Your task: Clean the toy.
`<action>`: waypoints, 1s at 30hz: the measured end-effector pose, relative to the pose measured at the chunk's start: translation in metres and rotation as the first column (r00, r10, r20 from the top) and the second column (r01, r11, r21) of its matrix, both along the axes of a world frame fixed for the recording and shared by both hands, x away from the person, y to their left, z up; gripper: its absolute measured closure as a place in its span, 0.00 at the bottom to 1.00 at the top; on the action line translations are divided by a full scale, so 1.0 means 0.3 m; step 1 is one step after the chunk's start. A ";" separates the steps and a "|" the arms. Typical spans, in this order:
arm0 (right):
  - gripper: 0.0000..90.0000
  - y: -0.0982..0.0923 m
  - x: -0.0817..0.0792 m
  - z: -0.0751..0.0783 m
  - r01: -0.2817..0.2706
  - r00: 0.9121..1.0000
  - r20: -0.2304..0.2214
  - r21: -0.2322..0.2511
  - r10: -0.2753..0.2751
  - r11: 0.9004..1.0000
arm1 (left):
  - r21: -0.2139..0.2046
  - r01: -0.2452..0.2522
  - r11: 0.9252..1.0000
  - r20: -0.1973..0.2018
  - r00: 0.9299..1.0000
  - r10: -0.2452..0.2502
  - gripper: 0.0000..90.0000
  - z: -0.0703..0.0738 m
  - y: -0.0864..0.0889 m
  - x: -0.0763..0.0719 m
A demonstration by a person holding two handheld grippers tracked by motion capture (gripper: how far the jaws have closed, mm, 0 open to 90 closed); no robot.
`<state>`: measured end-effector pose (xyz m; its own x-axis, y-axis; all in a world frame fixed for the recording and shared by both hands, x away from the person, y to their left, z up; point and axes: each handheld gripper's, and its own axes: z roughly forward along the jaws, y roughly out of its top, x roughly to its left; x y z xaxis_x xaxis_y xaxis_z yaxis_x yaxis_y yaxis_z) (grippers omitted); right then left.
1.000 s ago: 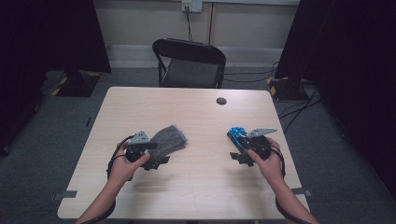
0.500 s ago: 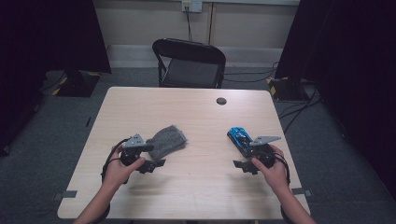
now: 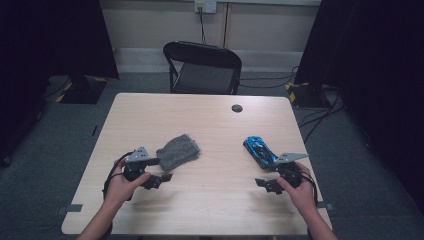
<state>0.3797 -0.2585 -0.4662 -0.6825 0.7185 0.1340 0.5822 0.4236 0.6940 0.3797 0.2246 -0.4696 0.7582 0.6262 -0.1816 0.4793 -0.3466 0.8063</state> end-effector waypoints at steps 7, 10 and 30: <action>0.18 -0.029 -0.021 -0.012 0.013 1.000 -0.001 0.012 -0.013 1.000 | 0.004 0.003 1.000 0.006 1.000 -0.003 0.18 -0.007 0.013 -0.010; 0.17 -0.034 -0.028 -0.016 0.008 1.000 -0.001 0.015 -0.008 1.000 | 0.009 0.002 1.000 0.008 1.000 -0.002 0.18 -0.007 0.021 -0.013; 0.17 -0.085 -0.056 -0.044 0.005 1.000 -0.001 -0.007 -0.005 1.000 | 0.044 -0.002 0.999 -0.002 1.000 0.002 0.18 -0.033 0.080 -0.038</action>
<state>0.3628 -0.2839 -0.4794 -0.6784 0.7231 0.1298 0.5854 0.4253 0.6903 0.3683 0.2487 -0.4797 0.7568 0.6351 -0.1549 0.4814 -0.3812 0.7893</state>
